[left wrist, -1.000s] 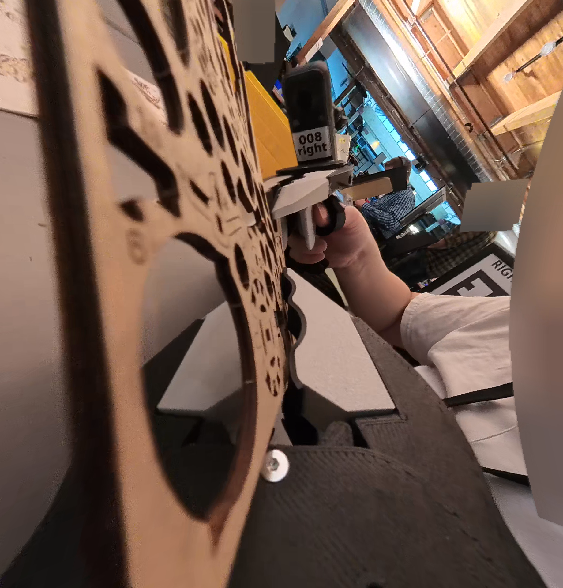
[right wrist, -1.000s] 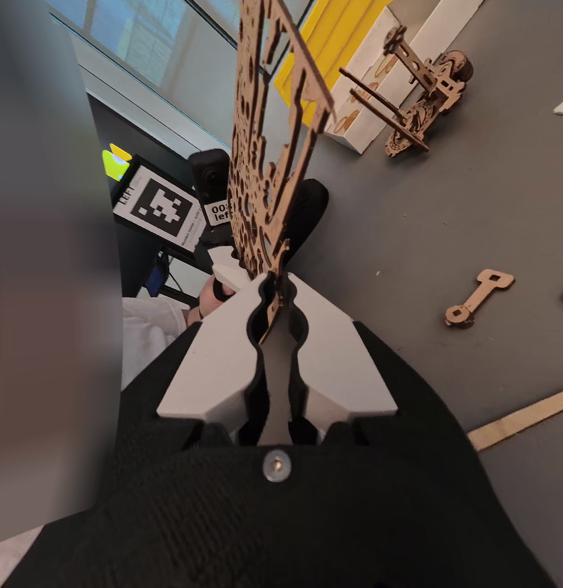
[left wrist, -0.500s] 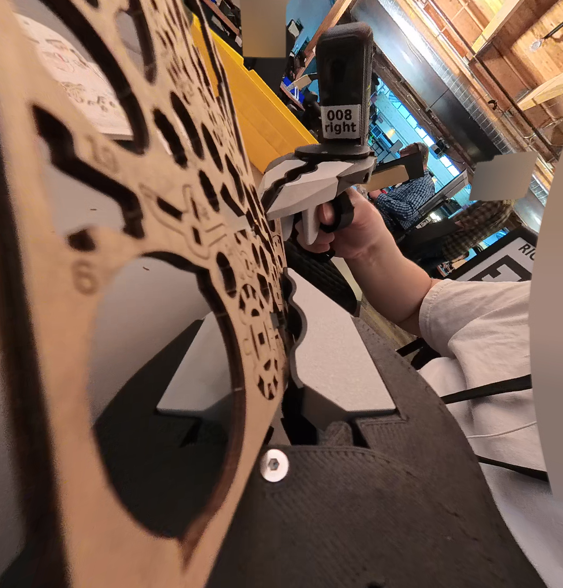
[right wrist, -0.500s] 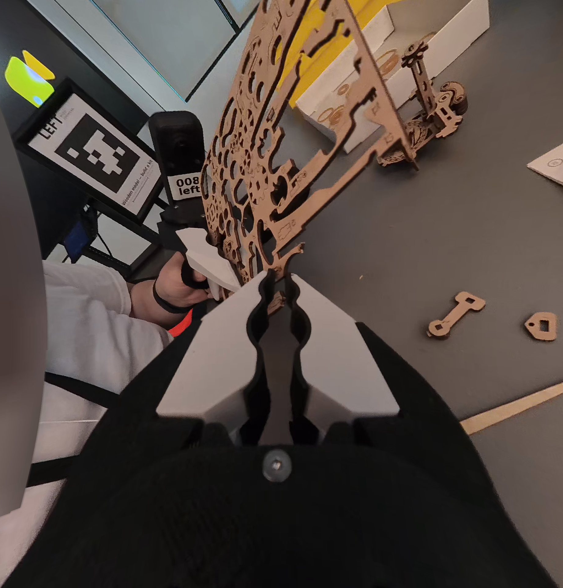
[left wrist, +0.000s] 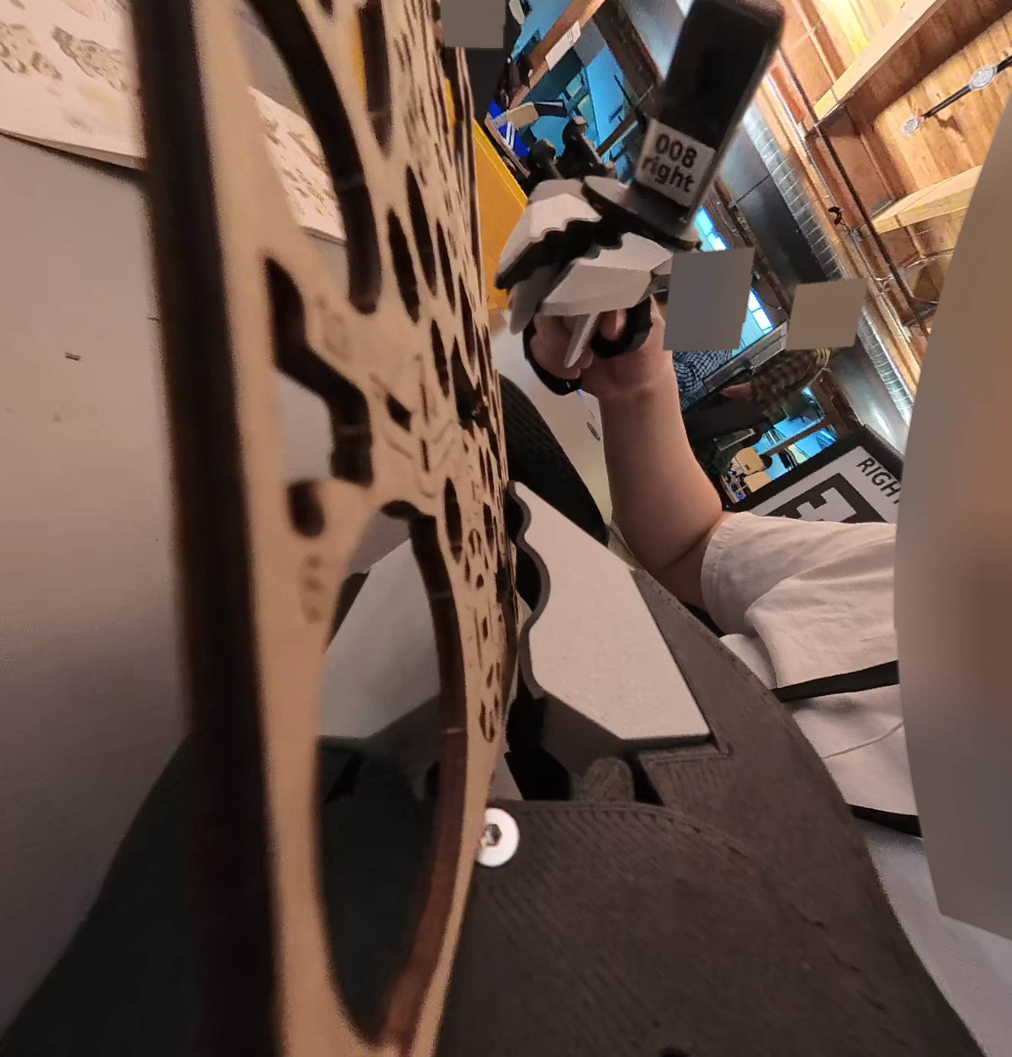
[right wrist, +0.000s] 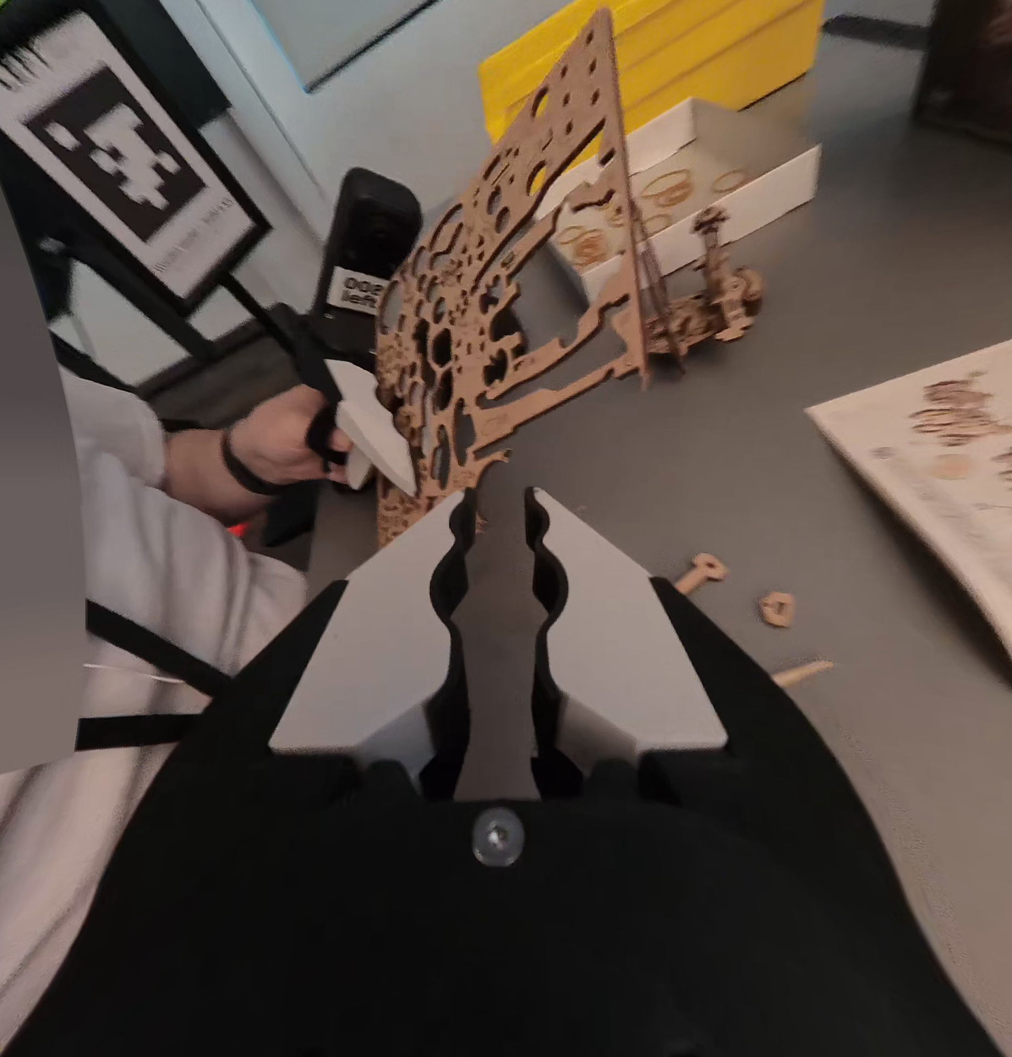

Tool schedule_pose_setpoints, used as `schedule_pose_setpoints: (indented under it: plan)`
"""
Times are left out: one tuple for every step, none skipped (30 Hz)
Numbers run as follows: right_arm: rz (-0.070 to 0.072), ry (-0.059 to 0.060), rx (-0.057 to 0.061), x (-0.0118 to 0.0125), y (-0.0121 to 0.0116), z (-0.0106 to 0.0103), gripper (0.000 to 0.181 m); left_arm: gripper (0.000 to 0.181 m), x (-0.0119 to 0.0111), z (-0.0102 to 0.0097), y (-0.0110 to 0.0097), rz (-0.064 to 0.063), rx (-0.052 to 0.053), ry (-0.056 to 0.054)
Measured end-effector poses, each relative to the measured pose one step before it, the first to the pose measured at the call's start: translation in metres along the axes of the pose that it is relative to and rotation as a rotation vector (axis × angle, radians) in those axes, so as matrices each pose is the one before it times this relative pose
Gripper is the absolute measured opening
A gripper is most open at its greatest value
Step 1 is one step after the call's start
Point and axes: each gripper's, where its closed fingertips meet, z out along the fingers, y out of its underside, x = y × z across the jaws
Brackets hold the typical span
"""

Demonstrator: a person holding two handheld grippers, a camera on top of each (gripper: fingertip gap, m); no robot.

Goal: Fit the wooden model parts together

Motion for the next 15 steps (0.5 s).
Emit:
schedule_pose_setpoints:
  plan:
    - [0.0561,-0.0569,-0.0098,-0.00469,0.00414,0.00792,0.017,0.0,-0.00062,0.00106,0.00119,0.0012,-0.0123,-0.0035]
    - [0.0649,-0.0444,-0.0267,-0.00202,0.00686,0.00859,0.02,0.0,-0.00107,0.0012,0.00139,0.0048,-0.0125,-0.0074]
    - [0.0527,-0.0186,-0.0224,0.00161,0.00581,0.00823,0.02,0.0,-0.00078,0.00103,0.00095,0.0058,-0.0074,-0.0071]
    - [0.03,0.0011,0.001,0.00385,0.00313,0.00726,0.02,0.0,-0.00081,0.00079,0.00044,0.0035,0.0002,-0.0082]
    - [0.0266,-0.0079,-0.01,0.00165,0.00452,0.00629,0.019,0.0,-0.00053,0.00045,-0.00042,-0.0004,0.0061,-0.0049]
    - [0.0333,-0.0375,-0.0055,-0.00351,0.0028,0.00466,0.016,0.0,-0.00048,-0.00001,-0.00065,-0.0016,0.0083,-0.0038]
    - [0.0319,-0.0343,0.0113,-0.00344,0.00015,0.00219,0.01,0.0,-0.00035,-0.00021,-0.00002,0.0,0.0029,-0.0016]
    - [0.0136,-0.0158,0.0134,-0.00108,-0.00093,-0.00009,0.009,0.0,-0.00027,-0.00051,-0.00025,-0.0019,0.0047,0.0005]
    - [-0.0008,-0.0199,0.0168,-0.00251,-0.00165,-0.00051,0.007,0.0,0.00085,-0.00036,-0.00031,-0.0013,0.0043,0.0074]
    - [0.0035,-0.013,0.0124,-0.00141,-0.0011,-0.00042,0.006,0.0,0.00084,-0.00032,-0.00027,0.0003,0.0016,0.007]
    - [0.0112,-0.0043,0.0032,-0.00011,0.00008,-0.0001,0.007,0.0,0.00021,0.0,0.00015,0.002,-0.0034,0.0005]
    - [0.0056,-0.0034,0.0045,0.00006,-0.00036,-0.00034,0.007,0.0,0.00011,0.00022,0.0,0.0041,-0.0021,-0.0016]
    - [0.0038,0.002,0.0016,0.00077,-0.00024,-0.00058,0.007,0.0,-0.0002,0.00034,-0.00018,0.0041,-0.0014,-0.0034]
    - [0.0019,0.0068,-0.0061,0.0012,0.00068,-0.00029,0.008,0.0,-0.00048,0.00061,0.00036,0.004,-0.0041,-0.0052]
    - [-0.0045,0.0107,-0.0067,0.0013,0.00084,-0.00034,0.008,0.0,-0.00076,0.00059,0.00057,0.0039,-0.0046,-0.0063]
